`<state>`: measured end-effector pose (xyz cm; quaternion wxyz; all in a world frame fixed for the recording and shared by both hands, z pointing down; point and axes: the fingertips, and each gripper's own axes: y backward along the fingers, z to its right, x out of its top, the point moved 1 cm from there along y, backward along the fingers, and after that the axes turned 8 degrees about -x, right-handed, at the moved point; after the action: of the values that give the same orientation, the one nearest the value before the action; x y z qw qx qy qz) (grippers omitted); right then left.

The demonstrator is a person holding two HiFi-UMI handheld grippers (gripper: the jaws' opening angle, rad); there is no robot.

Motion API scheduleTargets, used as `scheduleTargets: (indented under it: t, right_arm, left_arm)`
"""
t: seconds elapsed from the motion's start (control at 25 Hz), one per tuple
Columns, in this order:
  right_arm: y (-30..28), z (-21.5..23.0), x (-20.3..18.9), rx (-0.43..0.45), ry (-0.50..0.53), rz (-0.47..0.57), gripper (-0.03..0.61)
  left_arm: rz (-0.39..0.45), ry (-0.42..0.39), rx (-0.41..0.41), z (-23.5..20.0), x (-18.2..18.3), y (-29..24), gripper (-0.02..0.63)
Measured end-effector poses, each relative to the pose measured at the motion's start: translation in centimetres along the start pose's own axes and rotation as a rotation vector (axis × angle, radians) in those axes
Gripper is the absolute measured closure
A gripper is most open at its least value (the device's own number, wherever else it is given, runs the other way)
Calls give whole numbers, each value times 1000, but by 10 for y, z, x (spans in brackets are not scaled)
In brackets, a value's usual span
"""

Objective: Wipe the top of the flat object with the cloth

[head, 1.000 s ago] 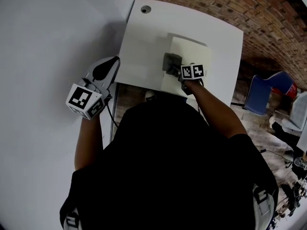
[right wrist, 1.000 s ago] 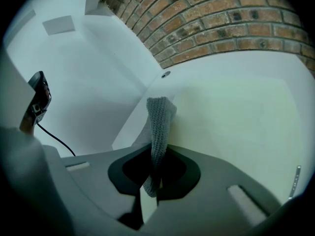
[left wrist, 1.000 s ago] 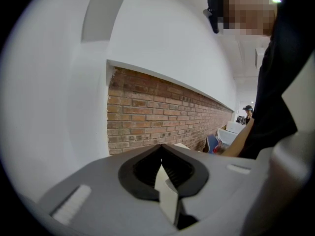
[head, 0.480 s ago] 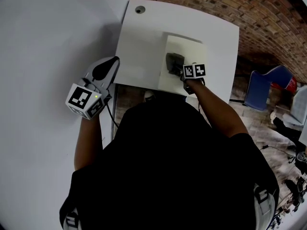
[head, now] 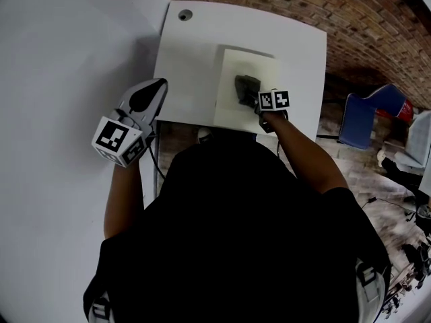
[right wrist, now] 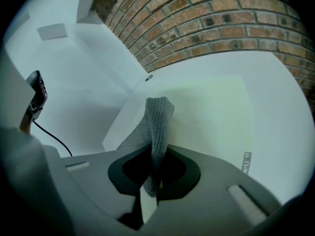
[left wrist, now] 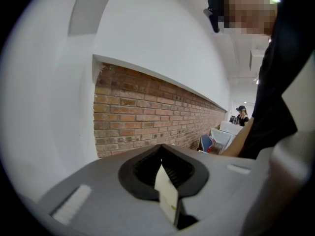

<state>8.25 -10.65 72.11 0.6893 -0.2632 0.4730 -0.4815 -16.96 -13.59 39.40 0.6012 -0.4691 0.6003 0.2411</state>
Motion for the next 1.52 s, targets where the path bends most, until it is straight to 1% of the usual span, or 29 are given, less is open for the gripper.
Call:
scheduleTargets:
  t: [0.68, 1.0, 1.52]
  right_arm:
    - [29, 55, -13, -60, -74, 14, 568]
    - [40, 74, -21, -87, -99, 17, 568]
    - [51, 100, -24, -117, -118, 26, 568]
  left_arm:
    - [-2, -2, -55, 16, 2, -35, 612]
    - [3, -3, -71, 22, 4, -46, 612]
    - [6, -5, -89, 25, 7, -61, 612]
